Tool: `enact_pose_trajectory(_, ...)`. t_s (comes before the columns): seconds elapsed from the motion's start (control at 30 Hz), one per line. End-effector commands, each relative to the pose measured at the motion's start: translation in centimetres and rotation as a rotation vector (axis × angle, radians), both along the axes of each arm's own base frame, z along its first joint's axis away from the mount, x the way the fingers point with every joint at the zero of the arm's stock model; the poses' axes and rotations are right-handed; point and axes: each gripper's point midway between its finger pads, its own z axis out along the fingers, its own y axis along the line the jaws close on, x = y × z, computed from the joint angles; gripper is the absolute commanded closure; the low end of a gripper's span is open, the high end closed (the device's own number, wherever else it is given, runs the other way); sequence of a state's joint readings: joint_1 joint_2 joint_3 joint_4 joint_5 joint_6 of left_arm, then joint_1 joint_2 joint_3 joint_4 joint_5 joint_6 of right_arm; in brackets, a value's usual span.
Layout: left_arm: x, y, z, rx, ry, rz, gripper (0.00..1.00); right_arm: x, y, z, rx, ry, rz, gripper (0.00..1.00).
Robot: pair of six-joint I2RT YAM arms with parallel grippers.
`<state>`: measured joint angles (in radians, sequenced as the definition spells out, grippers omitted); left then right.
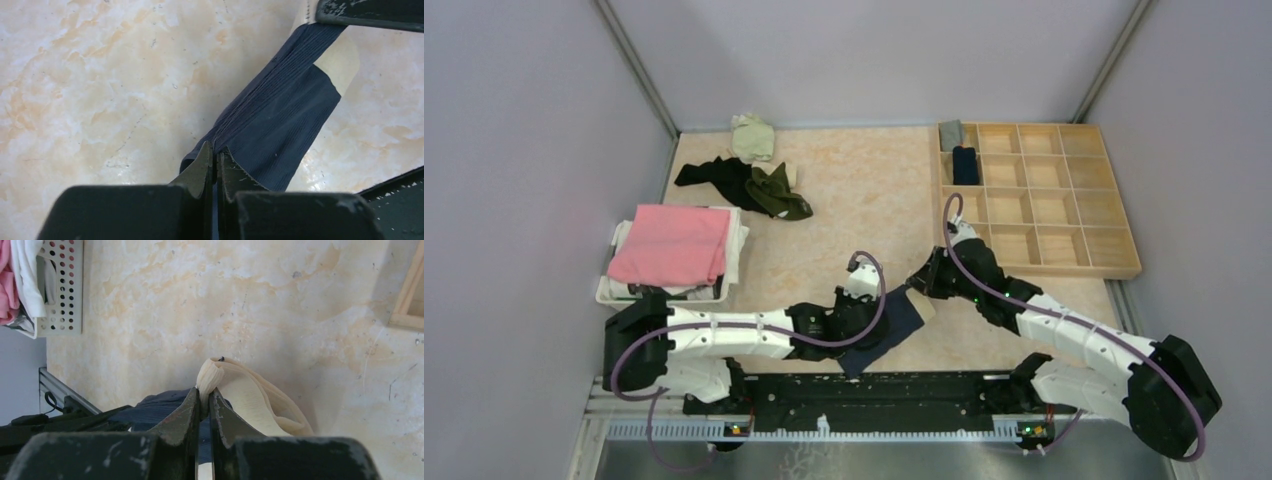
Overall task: Roll the underwear
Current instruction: Fold the underwear at the center of the board.
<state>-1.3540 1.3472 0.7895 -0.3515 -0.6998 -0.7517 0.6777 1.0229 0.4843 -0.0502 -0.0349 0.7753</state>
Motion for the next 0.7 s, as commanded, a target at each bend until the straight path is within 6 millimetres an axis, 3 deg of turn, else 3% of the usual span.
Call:
enact_pose_trajectory(0.0,0.8,3.1,-0.9,0.095,-0.002,-0.008,0.99,2.9,-0.5,3.0,-0.029,-0.112,-0.059,1.0)
enact_pose_trajectory(0.13,2.2,4.3,0.1,0.099,-0.027,0.009,1.0,3.5,-0.1,5.0,0.008,-0.156,-0.066,1.0)
enact_pose_trajectory(0.23,3.8,4.6,1.9,0.102,-0.086,0.011,1.0,3.9,0.4,6.9,0.057,-0.19,-0.069,1.0)
enact_pose_trajectory(0.4,7.5,4.6,7.8,0.094,-0.246,0.028,1.0,5.0,1.6,12.2,0.126,-0.315,-0.034,1.0)
enact_pose_trajectory(0.5,8.4,4.2,11.0,0.089,-0.334,-0.001,1.0,4.8,1.5,14.7,0.151,-0.388,-0.021,1.0)
enact_pose_trajectory(0.57,8.0,4.2,11.5,0.064,-0.339,-0.024,1.0,3.9,0.9,14.8,0.152,-0.402,-0.012,1.0)
enact_pose_trajectory(0.63,6.9,4.0,10.0,0.035,-0.296,-0.076,1.0,2.7,0.1,12.8,0.137,-0.363,-0.011,0.93)
enact_pose_trajectory(0.67,6.1,3.8,8.9,0.012,-0.256,-0.112,1.0,1.8,-0.5,10.5,0.113,-0.3,-0.019,0.89)
